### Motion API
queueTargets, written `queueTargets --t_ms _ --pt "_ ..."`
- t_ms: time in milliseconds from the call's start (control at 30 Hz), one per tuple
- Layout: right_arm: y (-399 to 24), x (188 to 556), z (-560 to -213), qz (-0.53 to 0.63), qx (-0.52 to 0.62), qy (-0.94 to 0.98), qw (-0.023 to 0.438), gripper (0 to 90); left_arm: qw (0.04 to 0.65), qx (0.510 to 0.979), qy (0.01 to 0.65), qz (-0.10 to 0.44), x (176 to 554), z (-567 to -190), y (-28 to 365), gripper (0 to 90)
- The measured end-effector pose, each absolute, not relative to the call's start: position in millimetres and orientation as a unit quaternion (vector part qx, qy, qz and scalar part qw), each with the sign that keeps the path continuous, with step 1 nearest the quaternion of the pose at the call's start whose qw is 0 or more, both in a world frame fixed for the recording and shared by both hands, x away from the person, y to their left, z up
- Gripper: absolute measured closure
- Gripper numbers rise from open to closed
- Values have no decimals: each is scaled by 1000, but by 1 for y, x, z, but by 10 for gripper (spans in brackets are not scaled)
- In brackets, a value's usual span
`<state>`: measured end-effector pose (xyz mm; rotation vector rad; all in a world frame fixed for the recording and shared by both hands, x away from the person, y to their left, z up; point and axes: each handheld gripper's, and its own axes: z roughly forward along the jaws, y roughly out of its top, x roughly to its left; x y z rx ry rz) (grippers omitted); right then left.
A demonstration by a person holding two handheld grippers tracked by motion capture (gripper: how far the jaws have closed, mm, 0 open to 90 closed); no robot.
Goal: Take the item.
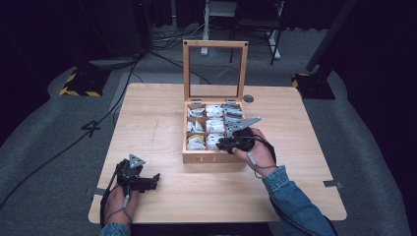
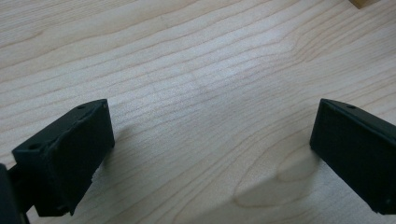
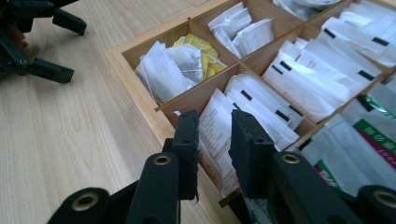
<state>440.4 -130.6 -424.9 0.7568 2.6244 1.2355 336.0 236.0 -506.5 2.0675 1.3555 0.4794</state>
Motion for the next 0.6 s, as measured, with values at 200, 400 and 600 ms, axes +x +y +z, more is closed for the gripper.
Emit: queueTargets --t_ms 200,400,600 --pt "-126 443 -428 404 254 875 75 767 307 782 512 181 336 -506 236 0" --pt "-124 448 -433 398 261 876 79 774 307 781 512 181 336 -506 236 0" --pt "-121 451 -437 395 269 875 70 765 307 781 512 181 336 -506 236 0"
